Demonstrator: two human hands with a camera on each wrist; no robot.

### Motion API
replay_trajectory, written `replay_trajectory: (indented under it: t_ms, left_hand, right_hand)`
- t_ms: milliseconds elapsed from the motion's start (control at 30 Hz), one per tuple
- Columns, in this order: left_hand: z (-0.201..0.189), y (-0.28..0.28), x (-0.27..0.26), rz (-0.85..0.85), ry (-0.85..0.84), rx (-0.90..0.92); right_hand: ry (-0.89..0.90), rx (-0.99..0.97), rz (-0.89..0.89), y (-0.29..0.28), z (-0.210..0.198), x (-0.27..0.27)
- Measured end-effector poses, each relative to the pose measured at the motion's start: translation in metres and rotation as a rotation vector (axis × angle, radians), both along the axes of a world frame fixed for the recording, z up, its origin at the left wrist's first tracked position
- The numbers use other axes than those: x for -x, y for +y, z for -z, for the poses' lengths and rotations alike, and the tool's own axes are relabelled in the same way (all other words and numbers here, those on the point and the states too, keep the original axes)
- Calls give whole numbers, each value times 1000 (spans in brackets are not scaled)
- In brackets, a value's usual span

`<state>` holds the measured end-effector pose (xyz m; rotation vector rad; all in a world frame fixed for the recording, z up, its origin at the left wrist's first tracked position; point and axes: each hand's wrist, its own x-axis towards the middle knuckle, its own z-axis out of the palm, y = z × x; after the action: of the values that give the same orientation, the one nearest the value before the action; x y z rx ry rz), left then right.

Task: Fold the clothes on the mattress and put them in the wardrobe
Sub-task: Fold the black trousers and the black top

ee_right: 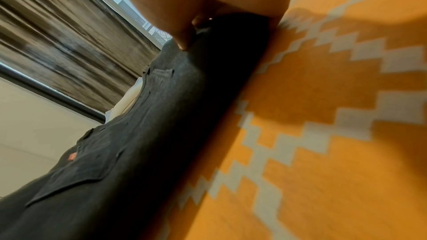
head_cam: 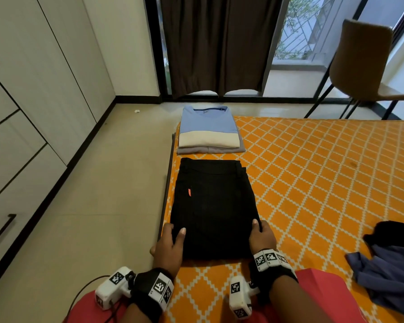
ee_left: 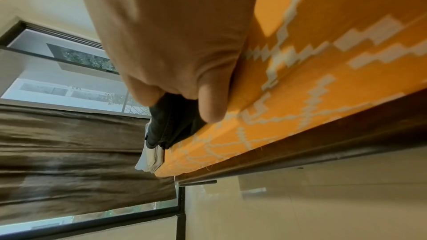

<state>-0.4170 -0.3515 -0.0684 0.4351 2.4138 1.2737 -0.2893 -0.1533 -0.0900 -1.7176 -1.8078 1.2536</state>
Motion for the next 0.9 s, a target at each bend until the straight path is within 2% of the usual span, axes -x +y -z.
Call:
replay_trajectory:
  t_ms: [67,167,233,400,467,533,600,633,667,733,800,867,900]
  left_hand:
    - [-2,2,1,-57,-62,16]
    - [-4,11,5,-135,-38,145]
    - [-1,15,11,-122,-14,192]
    - [6,11,14,-132,50,23]
    - [6,11,16,-160,94,71]
    - [7,13,15,-188,129,128]
    - [5,14,12,-191,157,169]
    - [3,14,11,-189,183,184]
    - [3,12,13,-175,252,198]
    - [3,12,18,-28,527,240]
    - [9,19,16,196,731,303]
    - [18,24,9,385,763,421]
    - [24,26,6,435,717,485]
  right_hand:
    - [-17,-15,-5,1,1,0]
    - [-44,-10,-9,2,1,0]
    - [-29,9,13,2,-3,0]
    - [174,1,52,-1,-16,-6]
    - [210,-5,70,-4,-23,-6]
    - [169,-2,81,-6,-23,-5]
    - [118,-97,101,-10,-25,-2]
    - [64,-241,92,-12,-24,1]
    - [16,-416,43,-16,-24,5]
    - [-26,-674,-221,-31,-20,15]
    - [-94,-734,-562,-54,-8,25]
    - [-262,-723,-805,-71,6,30]
    - [-342,-719,-856,-76,12,33]
